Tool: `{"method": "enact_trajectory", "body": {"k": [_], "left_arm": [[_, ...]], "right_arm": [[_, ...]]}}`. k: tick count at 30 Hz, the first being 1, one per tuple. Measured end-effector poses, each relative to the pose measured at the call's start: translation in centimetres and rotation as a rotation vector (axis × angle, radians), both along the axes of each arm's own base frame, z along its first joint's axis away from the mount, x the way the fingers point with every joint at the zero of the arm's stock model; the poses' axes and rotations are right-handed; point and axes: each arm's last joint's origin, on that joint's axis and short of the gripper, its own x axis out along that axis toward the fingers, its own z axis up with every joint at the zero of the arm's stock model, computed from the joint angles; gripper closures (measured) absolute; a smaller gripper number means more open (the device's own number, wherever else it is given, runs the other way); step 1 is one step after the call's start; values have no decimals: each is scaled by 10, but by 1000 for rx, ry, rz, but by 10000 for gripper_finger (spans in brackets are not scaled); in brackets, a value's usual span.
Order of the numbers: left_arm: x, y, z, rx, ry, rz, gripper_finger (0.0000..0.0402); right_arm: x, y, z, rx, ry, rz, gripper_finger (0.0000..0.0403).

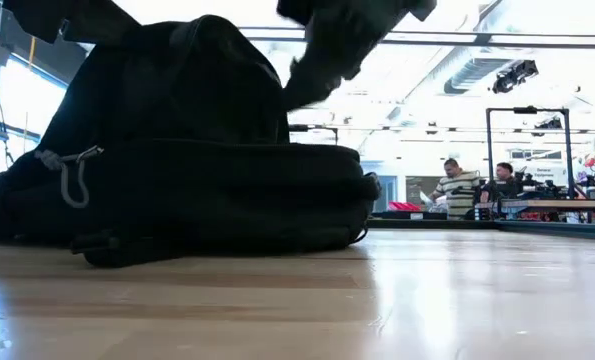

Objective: Unpack backpack
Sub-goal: Remove the cellphone from the backpack

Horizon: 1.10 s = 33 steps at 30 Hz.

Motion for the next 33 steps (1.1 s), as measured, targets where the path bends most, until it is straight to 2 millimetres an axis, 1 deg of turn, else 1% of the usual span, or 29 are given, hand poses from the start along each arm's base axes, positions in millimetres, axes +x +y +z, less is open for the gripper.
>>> {"method": "enact_trajectory", "body": {"k": [3, 8, 10, 13, 19, 22, 24, 27, 30, 33], "left_arm": [[0, 0, 0, -3, -1, 1, 402], [1, 2, 0, -32, -31, 19, 401], [3, 4, 0, -47, -46, 30, 401], [3, 5, 0, -37, -32, 31, 401], [3, 5, 0, -32, -27, 29, 401], [3, 5, 0, -32, -26, 29, 401], [3, 5, 0, -33, -26, 30, 401], [4, 5, 0, -39, -20, 34, 401], [4, 6, 0, -44, -23, 39, 401], [7, 9, -1, -48, -23, 54, 401]], "right_arm": [[5, -11, -13, 5, 29, 20, 187], [18, -20, -44, 25, 61, 33, 183], [21, -26, -55, 19, 74, 26, 172], [24, -37, -68, 20, 96, 1, 145], [23, -64, -69, 41, 91, -57, 78], [20, -73, -70, 130, 110, -58, 59], [18, -74, -78, 195, 157, -50, 54], [17, -70, -88, 263, 207, -33, 53], [18, -62, -92, 302, 225, 11, 57], [19, -53, -92, 341, 220, 51, 64]]}}
